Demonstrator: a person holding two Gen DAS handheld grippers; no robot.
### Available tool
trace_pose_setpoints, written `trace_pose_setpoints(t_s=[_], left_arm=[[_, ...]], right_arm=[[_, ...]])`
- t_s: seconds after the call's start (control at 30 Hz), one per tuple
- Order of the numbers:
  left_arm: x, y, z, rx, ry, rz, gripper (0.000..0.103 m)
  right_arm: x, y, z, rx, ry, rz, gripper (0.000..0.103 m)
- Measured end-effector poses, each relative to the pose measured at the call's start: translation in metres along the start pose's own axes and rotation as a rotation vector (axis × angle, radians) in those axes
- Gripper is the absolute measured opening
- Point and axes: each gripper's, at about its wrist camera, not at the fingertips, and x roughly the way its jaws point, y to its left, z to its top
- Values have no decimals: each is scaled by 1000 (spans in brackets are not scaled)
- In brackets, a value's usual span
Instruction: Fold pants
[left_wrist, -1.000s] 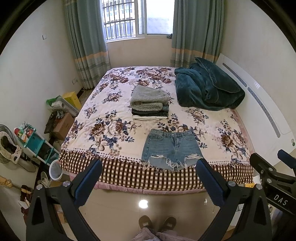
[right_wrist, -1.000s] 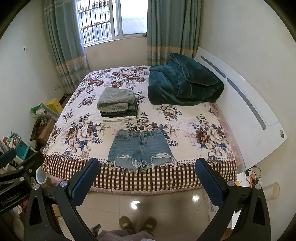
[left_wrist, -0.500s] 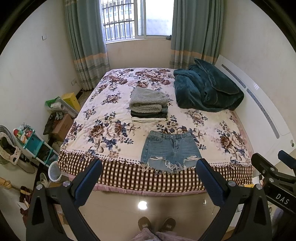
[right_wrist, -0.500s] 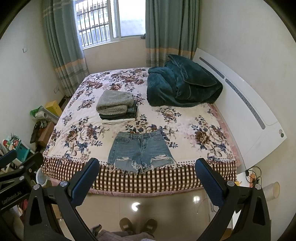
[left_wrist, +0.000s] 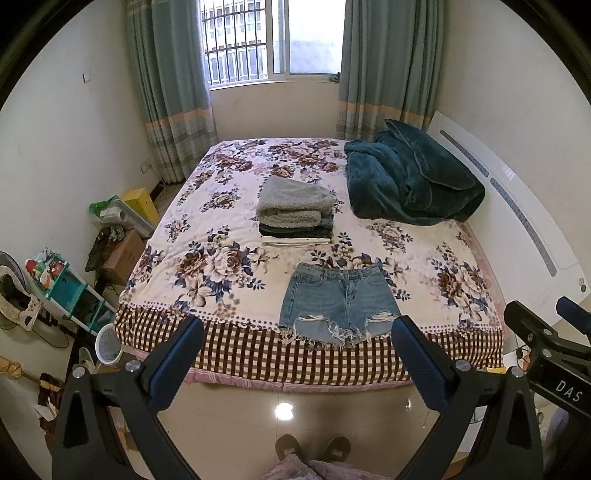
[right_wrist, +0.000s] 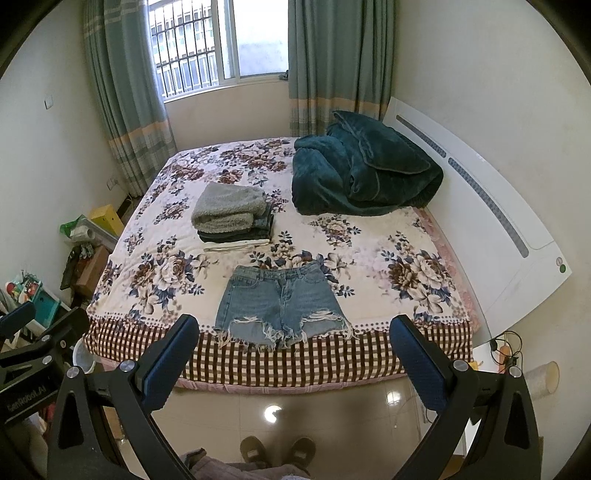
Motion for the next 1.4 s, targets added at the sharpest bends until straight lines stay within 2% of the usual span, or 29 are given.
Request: trace_pose_setpoints(t_s=[0.53,0.8,1.0,1.13,1.4], left_arm=[[2,0,-2,8,3,-7,103],[27,9,1,10,-10,5,103],[74,16,9,18,3,20,103],[110,17,15,13,29,56,103],[202,-9,43,-88,100,160,103]], right_arm=[[2,-2,0,22,15,-1,103],[39,2,-4,79,41,-37,103],[97,-1,2,126,76,-69,103],[152,-14,15,137,123,-83,103],[308,-72,63,109,267,-9,103]])
